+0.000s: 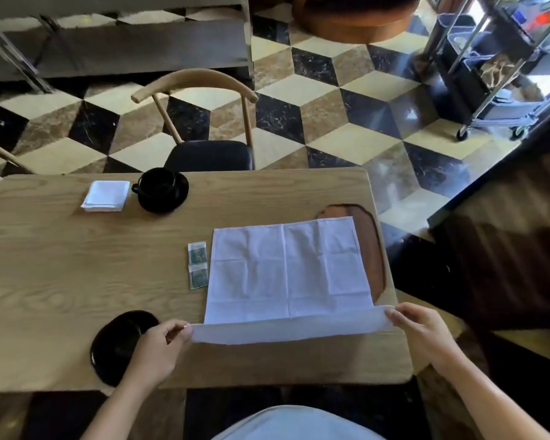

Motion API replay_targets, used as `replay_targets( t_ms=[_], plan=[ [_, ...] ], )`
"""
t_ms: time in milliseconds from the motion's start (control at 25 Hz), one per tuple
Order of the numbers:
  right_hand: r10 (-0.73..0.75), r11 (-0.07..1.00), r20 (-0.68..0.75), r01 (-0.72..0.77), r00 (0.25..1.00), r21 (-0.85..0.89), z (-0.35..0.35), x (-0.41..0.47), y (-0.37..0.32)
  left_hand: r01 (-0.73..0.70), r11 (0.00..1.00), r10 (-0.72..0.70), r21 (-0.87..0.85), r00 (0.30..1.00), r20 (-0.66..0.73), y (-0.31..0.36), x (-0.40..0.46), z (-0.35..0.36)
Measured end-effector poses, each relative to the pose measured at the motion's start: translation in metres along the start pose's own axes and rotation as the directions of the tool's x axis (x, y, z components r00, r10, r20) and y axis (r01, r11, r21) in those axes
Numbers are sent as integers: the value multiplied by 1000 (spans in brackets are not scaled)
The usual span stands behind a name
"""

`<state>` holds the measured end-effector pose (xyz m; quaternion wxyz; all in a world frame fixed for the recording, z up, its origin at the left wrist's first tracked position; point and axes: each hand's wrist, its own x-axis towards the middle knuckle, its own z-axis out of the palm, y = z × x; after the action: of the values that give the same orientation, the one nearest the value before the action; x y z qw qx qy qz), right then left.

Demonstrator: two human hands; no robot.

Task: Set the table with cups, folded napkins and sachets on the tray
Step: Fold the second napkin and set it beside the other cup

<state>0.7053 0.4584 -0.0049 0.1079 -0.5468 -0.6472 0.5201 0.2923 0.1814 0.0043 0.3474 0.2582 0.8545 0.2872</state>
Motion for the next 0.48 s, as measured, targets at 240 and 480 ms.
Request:
replay_targets(
  t_ms=[240,480],
  plan=[
    [0,999,-35,2,999,52,0,56,-18,48,987,-69,-150,988,-138,20,57,11],
    [41,992,-212,-14,977,126,25,167,-32,43,976,-92,-213,970,-224,38,186,21]
  ],
)
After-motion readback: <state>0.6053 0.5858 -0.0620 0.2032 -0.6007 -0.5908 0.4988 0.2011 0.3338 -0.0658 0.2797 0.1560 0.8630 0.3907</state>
